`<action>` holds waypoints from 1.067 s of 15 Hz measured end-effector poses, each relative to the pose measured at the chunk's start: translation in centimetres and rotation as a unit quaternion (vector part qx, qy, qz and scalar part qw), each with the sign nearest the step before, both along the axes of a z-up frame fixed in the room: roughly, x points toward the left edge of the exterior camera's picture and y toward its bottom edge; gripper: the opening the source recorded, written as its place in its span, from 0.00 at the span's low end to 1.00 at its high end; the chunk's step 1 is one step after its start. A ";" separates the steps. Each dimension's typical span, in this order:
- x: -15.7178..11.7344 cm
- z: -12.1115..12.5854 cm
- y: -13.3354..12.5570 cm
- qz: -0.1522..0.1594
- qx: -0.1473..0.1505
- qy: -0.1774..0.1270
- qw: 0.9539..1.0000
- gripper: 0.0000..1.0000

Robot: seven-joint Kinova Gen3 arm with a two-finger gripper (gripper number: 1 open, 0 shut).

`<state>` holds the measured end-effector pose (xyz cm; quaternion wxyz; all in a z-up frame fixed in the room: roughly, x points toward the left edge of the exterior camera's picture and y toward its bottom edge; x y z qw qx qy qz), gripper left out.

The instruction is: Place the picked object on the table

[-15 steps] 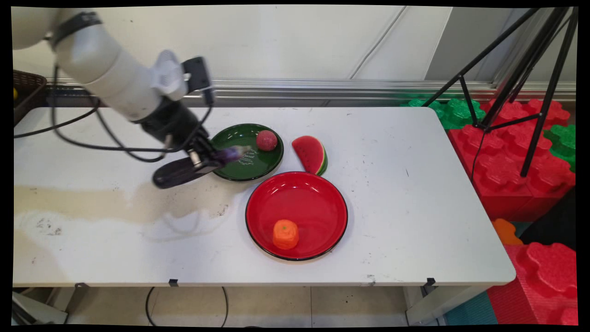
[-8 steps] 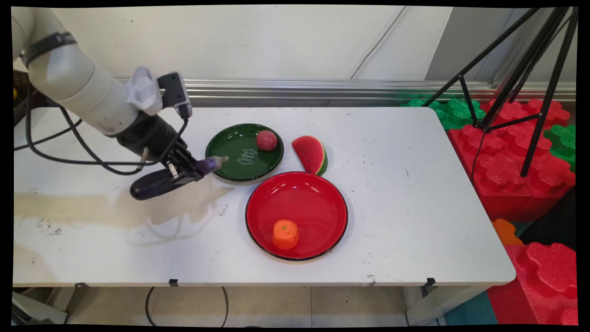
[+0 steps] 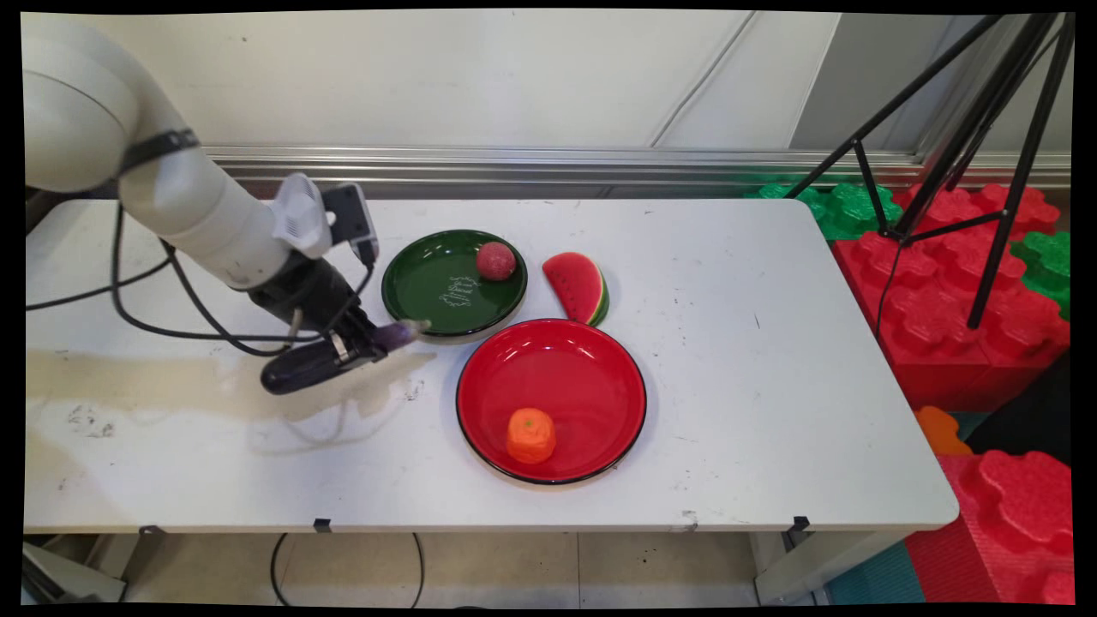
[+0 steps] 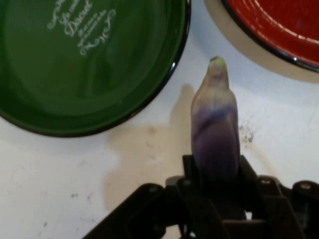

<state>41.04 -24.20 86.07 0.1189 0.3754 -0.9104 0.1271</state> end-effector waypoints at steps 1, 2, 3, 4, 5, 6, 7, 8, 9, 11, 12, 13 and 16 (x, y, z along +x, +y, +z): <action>-0.1 -0.8 -0.3 -0.003 0.003 -0.001 1.000 0.00; -0.2 -1.5 -0.5 -0.005 0.005 -0.001 1.000 0.00; -0.3 -2.2 -0.6 -0.007 0.006 -0.001 1.000 0.00; -0.5 -2.8 -0.7 -0.009 0.007 -0.001 1.000 0.00; -0.5 -3.4 -0.8 -0.010 0.007 -0.001 1.000 0.00; -0.6 -3.8 -0.9 -0.011 0.007 -0.001 1.000 0.00; -0.6 -4.1 -0.8 -0.011 0.007 -0.001 1.000 0.00; -0.6 -4.4 -0.8 -0.012 0.007 -0.001 1.000 0.00; -0.6 -4.5 -0.8 -0.013 0.007 -0.001 1.000 0.00; -0.6 -4.8 -0.6 -0.017 0.005 0.001 1.000 1.00; -0.6 -4.8 -0.5 -0.019 0.003 0.002 1.000 1.00; -0.6 -4.7 -0.4 -0.021 0.001 0.003 1.000 1.00; -0.5 -4.2 -0.1 -0.030 -0.004 0.004 1.000 1.00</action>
